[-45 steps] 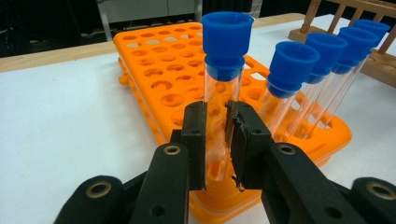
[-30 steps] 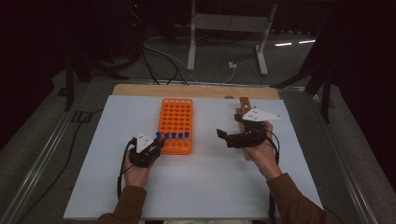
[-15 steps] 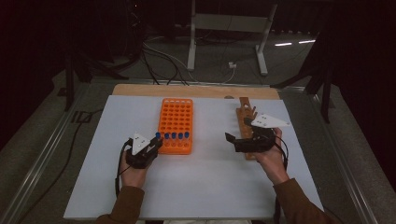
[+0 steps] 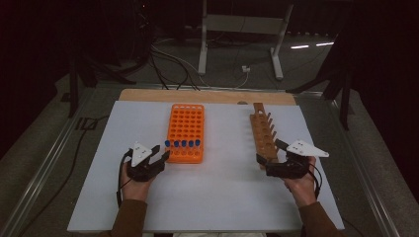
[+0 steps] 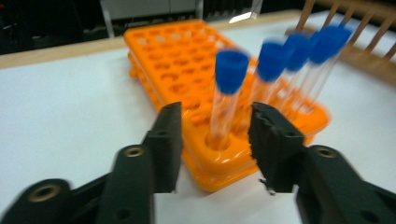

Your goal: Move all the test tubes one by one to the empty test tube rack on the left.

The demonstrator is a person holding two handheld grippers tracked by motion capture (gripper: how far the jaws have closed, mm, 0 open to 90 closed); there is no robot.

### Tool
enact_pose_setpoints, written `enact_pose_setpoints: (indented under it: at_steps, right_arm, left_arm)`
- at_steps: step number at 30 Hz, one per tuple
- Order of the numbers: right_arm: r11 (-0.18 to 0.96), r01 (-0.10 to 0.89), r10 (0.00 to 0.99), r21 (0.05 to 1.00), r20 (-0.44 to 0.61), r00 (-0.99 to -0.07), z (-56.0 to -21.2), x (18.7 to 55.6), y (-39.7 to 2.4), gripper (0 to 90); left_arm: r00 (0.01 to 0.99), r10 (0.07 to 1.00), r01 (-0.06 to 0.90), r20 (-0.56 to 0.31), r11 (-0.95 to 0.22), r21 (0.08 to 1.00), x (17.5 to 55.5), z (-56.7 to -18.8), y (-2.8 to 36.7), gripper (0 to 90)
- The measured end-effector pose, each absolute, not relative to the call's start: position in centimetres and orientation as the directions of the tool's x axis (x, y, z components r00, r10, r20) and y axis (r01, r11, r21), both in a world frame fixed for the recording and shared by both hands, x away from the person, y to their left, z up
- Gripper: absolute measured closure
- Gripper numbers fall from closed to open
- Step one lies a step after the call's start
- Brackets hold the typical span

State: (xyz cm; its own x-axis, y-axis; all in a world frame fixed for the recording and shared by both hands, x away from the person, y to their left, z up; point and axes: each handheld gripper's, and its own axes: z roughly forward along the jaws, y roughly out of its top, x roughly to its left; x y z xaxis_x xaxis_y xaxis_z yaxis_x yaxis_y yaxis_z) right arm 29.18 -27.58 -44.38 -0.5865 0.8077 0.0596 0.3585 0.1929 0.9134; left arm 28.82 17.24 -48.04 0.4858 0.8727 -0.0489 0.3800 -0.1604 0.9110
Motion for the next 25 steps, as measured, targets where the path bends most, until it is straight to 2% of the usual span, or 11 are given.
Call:
enact_pose_setpoints:
  at_steps: [8,16,25]
  right_arm:
    - [0.172,0.373,0.824,0.912,0.075,-0.562,-46.5,27.5,-29.0,3.1]
    - [0.130,0.360,0.839,0.924,0.091,-0.537,-47.1,26.4,-30.4,1.9]
    - [0.127,0.367,0.851,0.921,0.089,-0.517,-47.8,26.5,-30.5,1.8]
  left_arm:
    - [0.493,0.869,0.316,-0.042,-0.134,0.939,26.1,-46.4,18.7,31.8]
    - [0.459,0.887,0.298,-0.055,-0.095,0.950,24.1,-45.8,20.0,1.3]
    - [0.450,0.890,0.290,-0.074,-0.067,0.955,24.0,-45.7,20.3,0.6]
